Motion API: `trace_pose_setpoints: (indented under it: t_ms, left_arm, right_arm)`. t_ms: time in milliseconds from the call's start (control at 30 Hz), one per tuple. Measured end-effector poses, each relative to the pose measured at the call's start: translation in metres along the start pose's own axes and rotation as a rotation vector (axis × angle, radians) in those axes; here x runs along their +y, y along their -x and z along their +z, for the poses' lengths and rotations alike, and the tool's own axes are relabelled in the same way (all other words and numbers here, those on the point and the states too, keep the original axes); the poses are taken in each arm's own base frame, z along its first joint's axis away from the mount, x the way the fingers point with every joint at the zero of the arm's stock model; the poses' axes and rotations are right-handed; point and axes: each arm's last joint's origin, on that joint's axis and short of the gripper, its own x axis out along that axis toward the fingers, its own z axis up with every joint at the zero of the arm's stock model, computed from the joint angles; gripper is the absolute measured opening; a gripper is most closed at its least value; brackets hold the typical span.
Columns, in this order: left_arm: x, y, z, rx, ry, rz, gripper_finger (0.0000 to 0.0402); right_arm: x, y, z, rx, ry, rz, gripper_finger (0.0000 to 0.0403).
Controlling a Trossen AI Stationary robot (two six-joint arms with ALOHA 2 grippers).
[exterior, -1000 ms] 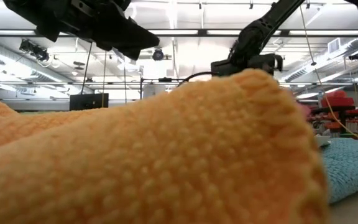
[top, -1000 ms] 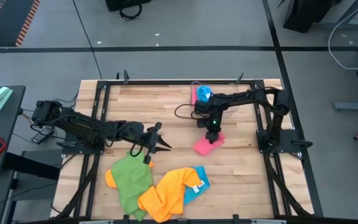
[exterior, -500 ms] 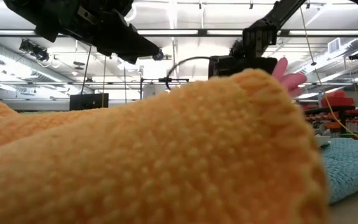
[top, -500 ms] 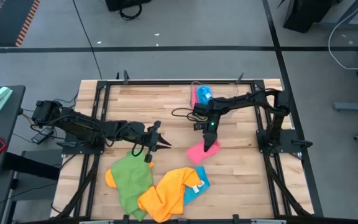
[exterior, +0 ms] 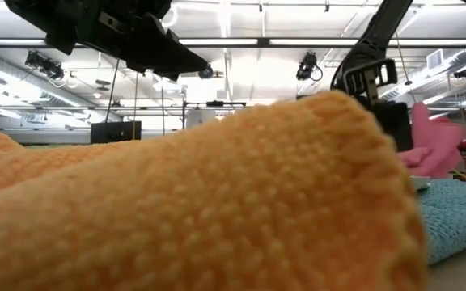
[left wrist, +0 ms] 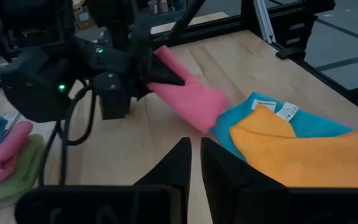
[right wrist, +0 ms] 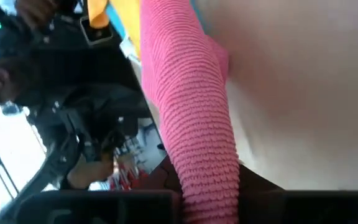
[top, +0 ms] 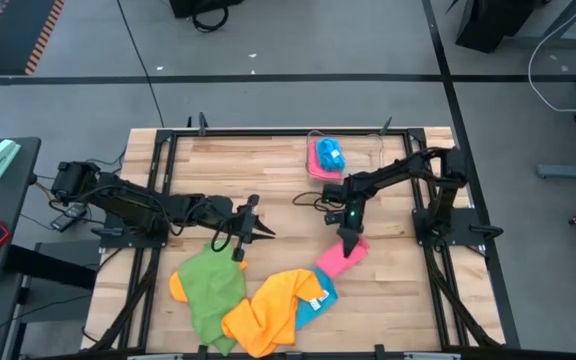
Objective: Fold microfiber towels
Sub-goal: Fold the pink towel
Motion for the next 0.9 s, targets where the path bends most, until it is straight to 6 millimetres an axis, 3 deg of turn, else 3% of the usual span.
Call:
trace_pose_setpoints:
  t_ms: [300,600,900]
  left_arm:
    - [0.000,0.000,0.000,0.000,0.001,0.000,0.0039]
    - [-0.001,-0.001,0.000,-0.005,0.000,-0.002,0.0034]
    - [-0.006,-0.045,-0.023,-0.072,0.047,0.063,0.0043]
  right_arm:
    - [-0.006,0.027,0.014,-0.142,-0.069,-0.156,0.0042]
    - [0.000,0.035,0.014,-0.139,-0.169,-0.317,0.0042]
    - [0.003,0.039,0.018,-0.184,-0.224,-0.425,0.0042]
